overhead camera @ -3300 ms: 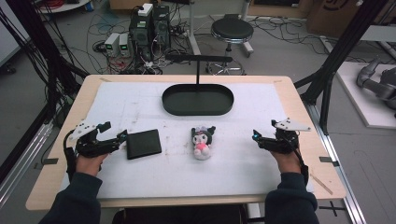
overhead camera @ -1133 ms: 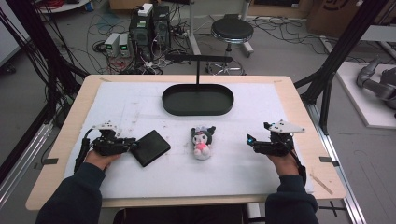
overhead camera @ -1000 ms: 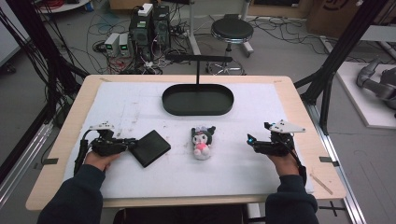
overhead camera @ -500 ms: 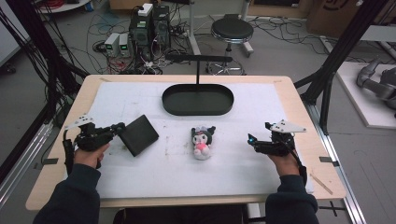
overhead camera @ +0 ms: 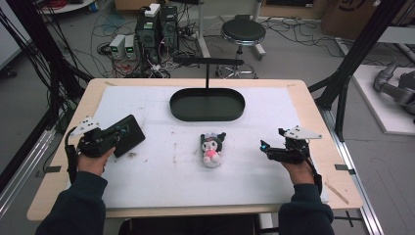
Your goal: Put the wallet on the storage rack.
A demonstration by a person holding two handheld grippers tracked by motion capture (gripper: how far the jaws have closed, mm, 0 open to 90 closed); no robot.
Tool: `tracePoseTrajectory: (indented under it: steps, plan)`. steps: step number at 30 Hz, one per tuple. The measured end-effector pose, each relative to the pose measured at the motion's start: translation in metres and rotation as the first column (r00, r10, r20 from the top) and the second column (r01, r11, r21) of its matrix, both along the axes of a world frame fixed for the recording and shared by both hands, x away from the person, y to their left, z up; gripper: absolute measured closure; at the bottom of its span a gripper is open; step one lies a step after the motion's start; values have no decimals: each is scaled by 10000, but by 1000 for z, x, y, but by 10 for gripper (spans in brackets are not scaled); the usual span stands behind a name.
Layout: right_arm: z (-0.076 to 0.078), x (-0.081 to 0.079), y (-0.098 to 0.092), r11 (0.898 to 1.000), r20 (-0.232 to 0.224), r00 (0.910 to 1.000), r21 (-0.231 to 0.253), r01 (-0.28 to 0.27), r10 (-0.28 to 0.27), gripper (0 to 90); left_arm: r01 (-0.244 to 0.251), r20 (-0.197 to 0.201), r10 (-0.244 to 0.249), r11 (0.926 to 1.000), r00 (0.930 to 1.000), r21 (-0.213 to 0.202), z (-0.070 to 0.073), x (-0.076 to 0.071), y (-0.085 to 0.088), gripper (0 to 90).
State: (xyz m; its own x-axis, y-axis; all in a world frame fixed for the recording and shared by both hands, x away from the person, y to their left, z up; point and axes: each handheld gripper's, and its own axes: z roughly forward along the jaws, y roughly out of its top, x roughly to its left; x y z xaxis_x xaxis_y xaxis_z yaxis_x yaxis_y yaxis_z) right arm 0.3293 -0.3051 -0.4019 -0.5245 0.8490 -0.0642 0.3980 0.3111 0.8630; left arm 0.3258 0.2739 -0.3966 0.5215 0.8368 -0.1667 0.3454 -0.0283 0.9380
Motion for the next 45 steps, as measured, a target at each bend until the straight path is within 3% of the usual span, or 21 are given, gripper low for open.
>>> tracePoseTrajectory:
  steps: [5, 6, 8, 9, 11, 13, 15, 18, 21, 23, 30, 31, 32, 35, 36, 37, 39, 41, 42, 43, 45]
  plan:
    - [0, 0, 0, 10000, -38, 10000, -6, -10, 10, 167, -777, 235, 777, 9970, 9967, 6, 1, 2, 10, 670]
    - [0, 0, 0, 10000, -21, 10000, -19, -20, 20, 167, -1267, 78, 1266, 9917, 9919, 218, -5, 7, 18, 621]
    - [0, 1, 0, 10000, -8, 10000, -26, -38, 38, 167, -1414, -57, 1416, 9896, 9899, 252, -8, 9, 22, 561]
    - [-1, 1, 1, 10000, -28, 10000, -37, -68, 68, 167, -1752, -534, 1783, 9829, 9825, 573, -19, 18, 33, 495]
    - [-1, 0, 1, 10000, -58, 10000, -7, -65, 65, 167, -1832, -703, 1886, 9801, 9795, 761, -24, 23, 38, 488]
    - [-1, 1, 2, 9999, -83, 9999, -54, -104, 104, 167, -1888, -1225, 1983, 9784, 9725, 843, -33, 32, 48, 471]
    - [-1, 1, 3, 9999, -101, 9998, -57, -148, 148, 167, -1997, -1984, 2173, 9742, 9557, 1046, -45, 45, 59, 471]
    - [-2, 2, 4, 9998, -130, 9998, -116, -178, 177, 168, -2053, -2190, 2250, 9726, 9494, 1094, -50, 51, 63, 467]
    - [-3, 3, 4, 9997, -175, 9997, -119, -193, 191, 168, -1868, -3143, 2065, 9781, 9266, 917, -54, 62, 67, 459]
    - [-3, 3, 4, 9997, -219, 9996, -118, -204, 202, 167, -1869, -3150, 2055, 9784, 9266, 886, -54, 61, 67, 461]
    - [-3, 2, 2, 9999, -198, 9997, -89, -124, 122, 167, -825, -3463, 979, 9948, 9330, 590, -53, 49, 51, 478]
    - [-3, 2, 2, 9999, -198, 9997, -89, -124, 122, 167, -654, -3541, 802, 9964, 9317, 534, -53, 46, 47, 478]
    - [-3, 2, 2, 9999, -174, 9998, -110, -131, 129, 167, -286, -3808, 379, 9991, 9239, 300, -51, 40, 43, 493]
    - [-2, 2, 2, 9998, -147, 9998, -104, -156, 155, 167, 139, -3911, -58, 9997, 9203, 177, -50, 37, 40, 545]
    - [-2, 1, 3, 9998, -164, 9997, -100, -179, 177, 167, 393, -3745, -228, 9986, 9269, 364, -49, 36, 39, 570]
    - [-2, 1, 4, 9998, -170, 9997, -96, -177, 176, 168, 470, -3305, -280, 9977, 9434, 498, -50, 37, 39, 594]
    - [-2, 2, 5, 9997, -169, 9996, -113, -215, 213, 167, 147, -3006, -89, 9997, 9537, 172, -52, 40, 42, 604]
    - [-2, 2, 6, 9996, -158, 9996, -113, -240, 238, 167, -12, -3011, 5, 10000, 9536, -21, -53, 43, 43, 599]
    - [-2, 2, 6, 9997, -149, 9996, -99, -241, 239, 167, -192, -3462, 131, 9997, 9381, -143, -56, 48, 44, 596]
    - [-1, 2, 5, 9997, -138, 9997, -95, -226, 225, 168, -146, -3607, 64, 9997, 9326, -199, -56, 49, 45, 581]
    - [-2, 3, 5, 9996, -145, 9996, -104, -244, 242, 167, 18, -3646, -99, 9997, 9311, -227, -57, 50, 45, 582]
